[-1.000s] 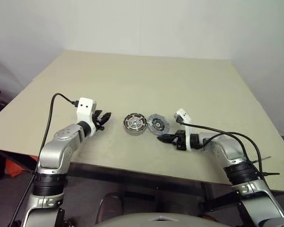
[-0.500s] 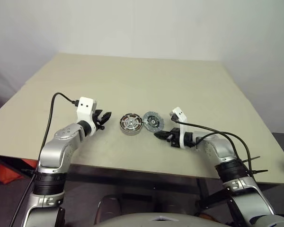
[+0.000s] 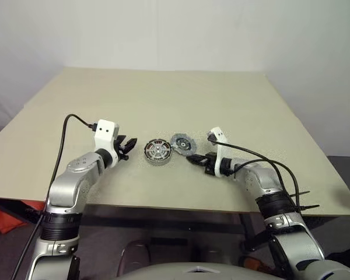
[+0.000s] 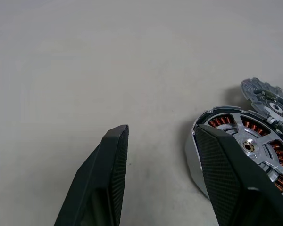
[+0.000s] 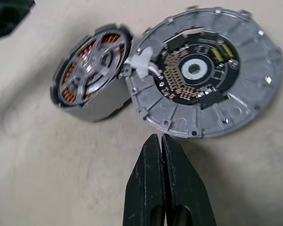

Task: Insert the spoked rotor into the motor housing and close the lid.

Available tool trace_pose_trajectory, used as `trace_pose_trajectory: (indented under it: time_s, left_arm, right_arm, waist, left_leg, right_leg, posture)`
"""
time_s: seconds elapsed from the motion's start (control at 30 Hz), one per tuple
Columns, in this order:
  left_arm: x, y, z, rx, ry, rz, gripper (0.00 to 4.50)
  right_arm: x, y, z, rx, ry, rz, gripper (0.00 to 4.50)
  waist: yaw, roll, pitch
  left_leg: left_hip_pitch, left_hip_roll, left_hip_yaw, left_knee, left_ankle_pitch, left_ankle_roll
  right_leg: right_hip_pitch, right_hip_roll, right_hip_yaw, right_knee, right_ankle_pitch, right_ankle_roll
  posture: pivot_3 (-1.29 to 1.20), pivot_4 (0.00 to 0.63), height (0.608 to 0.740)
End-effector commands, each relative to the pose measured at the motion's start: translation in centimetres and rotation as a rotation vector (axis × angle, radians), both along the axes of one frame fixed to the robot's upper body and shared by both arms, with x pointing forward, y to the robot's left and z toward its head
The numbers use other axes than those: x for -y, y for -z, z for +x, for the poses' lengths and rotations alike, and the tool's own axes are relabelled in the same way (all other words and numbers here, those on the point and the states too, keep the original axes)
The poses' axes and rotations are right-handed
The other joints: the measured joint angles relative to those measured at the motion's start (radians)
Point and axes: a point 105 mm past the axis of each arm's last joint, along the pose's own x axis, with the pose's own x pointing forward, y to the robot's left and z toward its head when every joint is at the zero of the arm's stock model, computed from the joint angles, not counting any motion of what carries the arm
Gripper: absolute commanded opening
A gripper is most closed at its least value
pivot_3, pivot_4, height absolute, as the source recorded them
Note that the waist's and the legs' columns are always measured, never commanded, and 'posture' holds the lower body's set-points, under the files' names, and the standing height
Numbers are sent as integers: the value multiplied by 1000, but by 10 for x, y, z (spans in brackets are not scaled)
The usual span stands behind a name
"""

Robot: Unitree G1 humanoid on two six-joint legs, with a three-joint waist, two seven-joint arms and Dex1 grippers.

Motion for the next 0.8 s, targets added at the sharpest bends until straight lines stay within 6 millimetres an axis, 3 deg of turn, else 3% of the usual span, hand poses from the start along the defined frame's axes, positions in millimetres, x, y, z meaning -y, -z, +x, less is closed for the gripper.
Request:
trace_pose_trajectory:
  time_s: [0.03, 0.13, 0.23, 0.6, 0.8]
  left_arm:
    - [2, -11, 3, 48, 12, 2, 2370]
    - [2, -11, 3, 47, 12, 1, 2370]
    - [1, -11, 3, 48, 10, 4, 2370]
    - [4, -10, 4, 47, 12, -4, 2370]
    - [7, -5, 4, 38, 18, -15, 2370]
  right_arm:
    - [8, -5, 7, 9, 66, 8, 39]
    - [3, -7, 11, 13, 75, 14, 39]
    - [-5, -11, 15, 28, 72, 29, 39]
    - [-13, -29, 16, 57, 49, 114, 39]
    - [-35, -65, 8, 88, -49, 337, 39]
  waist:
    - [1, -2, -1]
    - [3, -11, -6]
    - [3, -12, -5]
    - [4, -10, -4]
    - [3, -9, -4]
  left_leg:
    - [-3, 0, 1, 0, 0, 0]
    - [-11, -4, 4, 1, 0, 0]
    - [-10, -9, 6, 0, -1, -2]
    - [-13, -6, 6, -5, 1, -8]
    - [-17, -5, 6, -5, 1, -8]
  right_leg:
    - [-4, 0, 2, 1, 0, 0]
    - [-17, 0, 12, 15, 7, -2]
    - [-27, 2, 27, 32, 20, -8]
    - [-35, 8, 30, 33, 16, -6]
    - [-39, 8, 30, 33, 20, -11]
  posture:
    - [0, 0, 740]
    - [0, 0, 740]
    - [0, 0, 740]
    - [0, 0, 740]
    - [0, 0, 740]
